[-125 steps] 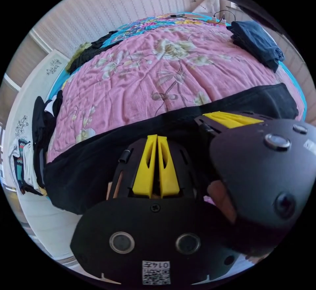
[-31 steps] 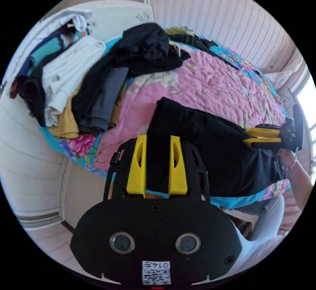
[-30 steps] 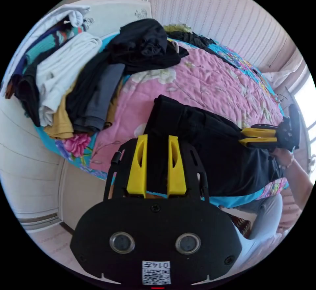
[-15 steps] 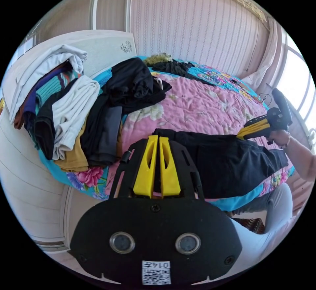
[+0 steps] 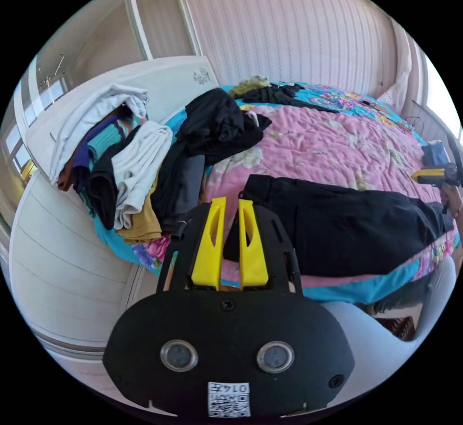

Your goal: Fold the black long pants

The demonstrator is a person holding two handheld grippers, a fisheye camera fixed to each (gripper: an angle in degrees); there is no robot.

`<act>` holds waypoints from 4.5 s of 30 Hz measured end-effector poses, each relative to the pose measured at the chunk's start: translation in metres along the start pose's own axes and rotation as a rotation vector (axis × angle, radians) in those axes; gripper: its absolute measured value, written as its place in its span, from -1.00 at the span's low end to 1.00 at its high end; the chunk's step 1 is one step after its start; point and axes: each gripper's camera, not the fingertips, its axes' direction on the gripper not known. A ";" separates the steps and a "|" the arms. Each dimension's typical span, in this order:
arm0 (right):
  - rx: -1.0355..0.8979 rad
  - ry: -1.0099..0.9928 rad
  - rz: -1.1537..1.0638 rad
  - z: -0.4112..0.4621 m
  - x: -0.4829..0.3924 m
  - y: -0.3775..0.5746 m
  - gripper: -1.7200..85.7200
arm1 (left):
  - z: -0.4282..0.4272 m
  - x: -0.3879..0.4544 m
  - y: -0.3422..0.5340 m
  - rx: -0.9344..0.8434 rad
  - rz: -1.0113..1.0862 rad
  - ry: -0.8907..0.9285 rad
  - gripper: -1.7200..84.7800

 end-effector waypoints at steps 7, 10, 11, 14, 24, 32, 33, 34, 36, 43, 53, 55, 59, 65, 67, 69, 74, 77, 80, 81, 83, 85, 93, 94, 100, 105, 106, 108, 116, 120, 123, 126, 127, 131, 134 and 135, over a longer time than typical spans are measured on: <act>-0.020 0.175 0.778 -0.066 0.155 0.227 -0.71 | -0.047 0.107 0.053 -0.017 0.174 0.286 -0.85; -0.029 0.279 0.941 -0.081 0.190 0.285 -0.69 | -0.036 0.186 0.054 -0.047 0.256 0.439 -0.85; -0.025 0.288 0.964 -0.083 0.196 0.293 -0.69 | -0.033 0.203 0.053 -0.056 0.272 0.467 -0.85; -0.013 0.254 1.044 -0.084 0.226 0.319 -0.69 | -0.018 0.284 0.047 -0.071 0.337 0.589 -0.86; 0.060 0.136 0.915 -0.116 0.242 0.337 -0.93 | 0.051 0.440 0.070 -0.215 0.533 0.518 -0.96; -0.042 0.072 0.946 -0.081 0.259 0.359 -0.91 | 0.080 0.466 0.088 -0.252 0.490 0.545 -0.92; -0.037 0.101 0.984 -0.089 0.259 0.356 -0.90 | 0.082 0.466 0.090 -0.262 0.476 0.563 -0.90; -0.042 0.162 0.980 -0.099 0.255 0.348 -0.92 | 0.082 0.466 0.090 -0.267 0.471 0.563 -0.89; -0.084 0.347 0.863 -0.115 0.238 0.321 -0.94 | 0.070 0.466 0.093 -0.211 0.481 0.556 -0.91; 0.003 -0.124 0.161 -0.075 0.105 0.124 -0.97 | 0.069 0.529 0.127 -0.096 0.528 0.523 -0.97; -0.396 -0.127 -0.214 0.045 0.023 -0.005 -0.97 | 0.132 0.580 0.171 -0.146 0.560 0.535 -0.98; -0.394 -0.144 -0.213 0.045 0.028 -0.005 -0.97 | 0.141 0.591 0.173 -0.159 0.577 0.545 -0.98; -0.411 -0.089 -0.259 0.045 0.022 -0.006 -0.97 | 0.148 0.601 0.177 -0.146 0.608 0.569 -0.98; -0.469 -0.047 -0.314 0.047 0.022 -0.008 -0.97 | 0.166 0.632 0.193 -0.186 0.683 0.595 -0.98; -0.496 -0.079 -0.290 0.050 0.031 -0.009 -0.97 | 0.181 0.637 0.192 -0.212 0.627 0.644 -0.98; -0.501 -0.094 -0.284 0.050 0.036 -0.007 -0.97 | 0.189 0.645 0.192 -0.231 0.638 0.656 -0.98; -0.472 -0.079 -0.271 0.048 0.044 0.008 -0.97 | 0.203 0.669 0.196 -0.234 0.654 0.646 -0.98; -0.464 -0.035 -0.276 0.044 0.044 0.020 -0.97 | 0.212 0.680 0.194 -0.277 0.632 0.661 -0.98; -0.405 -0.054 -0.228 0.034 0.057 0.038 -0.97 | 0.211 0.696 0.192 -0.303 0.670 0.630 -0.98; -0.335 -0.095 -0.158 0.025 0.069 0.050 -0.97 | 0.208 0.701 0.191 -0.318 0.678 0.627 -0.98; -0.157 -0.143 -0.021 -0.001 0.092 0.079 -0.97 | 0.200 0.707 0.188 -0.341 0.706 0.646 -0.98; 0.058 -0.111 0.145 -0.047 0.127 0.131 -0.96 | 0.183 0.713 0.181 -0.301 0.704 0.647 -0.98; 0.214 0.001 0.635 -0.139 0.248 0.344 -0.79 | 0.132 0.807 0.142 -0.143 0.902 0.658 -0.98; 0.205 0.018 0.713 -0.143 0.263 0.374 -0.75 | 0.128 0.830 0.138 -0.122 0.941 0.652 -0.98; 0.231 0.050 0.943 -0.146 0.307 0.473 -0.68 | 0.109 0.947 0.128 0.015 1.061 0.656 -0.92; 0.211 0.034 0.966 -0.128 0.328 0.501 -0.65 | 0.108 1.032 0.114 0.009 1.123 0.749 -0.80; 0.209 0.046 0.973 -0.126 0.332 0.506 -0.65 | 0.109 1.052 0.111 -0.005 1.138 0.765 -0.79; 0.230 0.088 0.991 -0.123 0.335 0.514 -0.65 | 0.110 1.081 0.108 -0.018 1.161 0.788 -0.77; 0.214 0.020 0.953 -0.097 0.340 0.526 -0.78 | 0.155 1.174 0.119 -0.186 1.197 0.697 -0.69; 0.252 -0.087 0.899 -0.091 0.333 0.534 -0.82 | 0.148 1.162 0.112 -0.186 1.220 0.774 -0.85; 0.319 -0.130 0.895 -0.097 0.322 0.540 -0.83 | 0.134 1.153 0.102 -0.211 1.225 0.774 -0.87; 0.395 -0.163 0.835 -0.113 0.300 0.536 -0.84 | 0.109 1.128 0.091 -0.221 1.223 0.804 -0.90; 0.427 -0.174 0.819 -0.121 0.290 0.534 -0.84 | 0.094 1.113 0.085 -0.200 1.231 0.802 -0.91; 0.497 -0.207 0.756 -0.143 0.254 0.518 -0.84 | 0.045 1.049 0.066 -0.088 1.230 0.781 -0.92; 0.522 -0.203 0.658 -0.159 0.214 0.491 -0.84 | 0.014 0.982 0.046 -0.042 1.187 0.785 -0.92; 0.536 -0.213 0.623 -0.163 0.198 0.479 -0.84 | 0.003 0.952 0.038 -0.026 1.161 0.785 -0.92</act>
